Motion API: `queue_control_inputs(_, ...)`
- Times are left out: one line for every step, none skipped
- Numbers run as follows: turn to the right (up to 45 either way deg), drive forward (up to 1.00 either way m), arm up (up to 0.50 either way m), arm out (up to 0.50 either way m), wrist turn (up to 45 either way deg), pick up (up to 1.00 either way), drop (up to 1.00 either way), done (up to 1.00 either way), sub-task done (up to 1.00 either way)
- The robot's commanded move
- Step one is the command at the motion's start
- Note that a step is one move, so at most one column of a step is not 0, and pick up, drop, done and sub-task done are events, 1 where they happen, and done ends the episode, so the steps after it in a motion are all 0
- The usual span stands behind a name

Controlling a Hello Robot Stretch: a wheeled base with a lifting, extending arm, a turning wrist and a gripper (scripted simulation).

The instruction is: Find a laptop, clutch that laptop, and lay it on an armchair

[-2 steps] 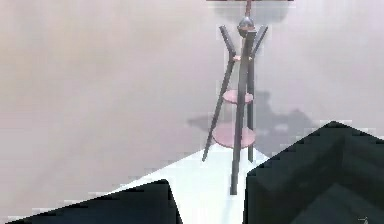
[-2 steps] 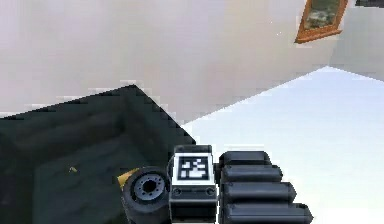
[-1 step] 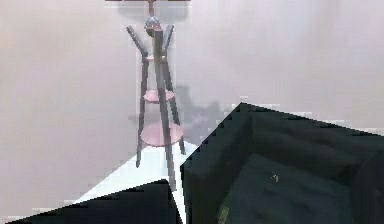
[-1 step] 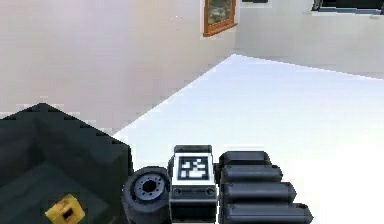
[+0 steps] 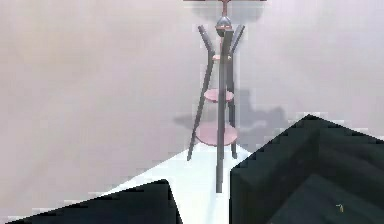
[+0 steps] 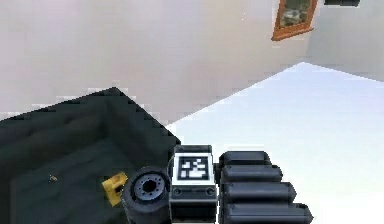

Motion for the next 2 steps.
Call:
queue_control_inputs(9.0, 0.0, 0.0, 0.0, 0.0, 0.0, 0.0, 0.0, 0.0)
queue_control_inputs(-3.0, 0.0, 0.0, 0.0, 0.0, 0.0, 0.0, 0.0, 0.0)
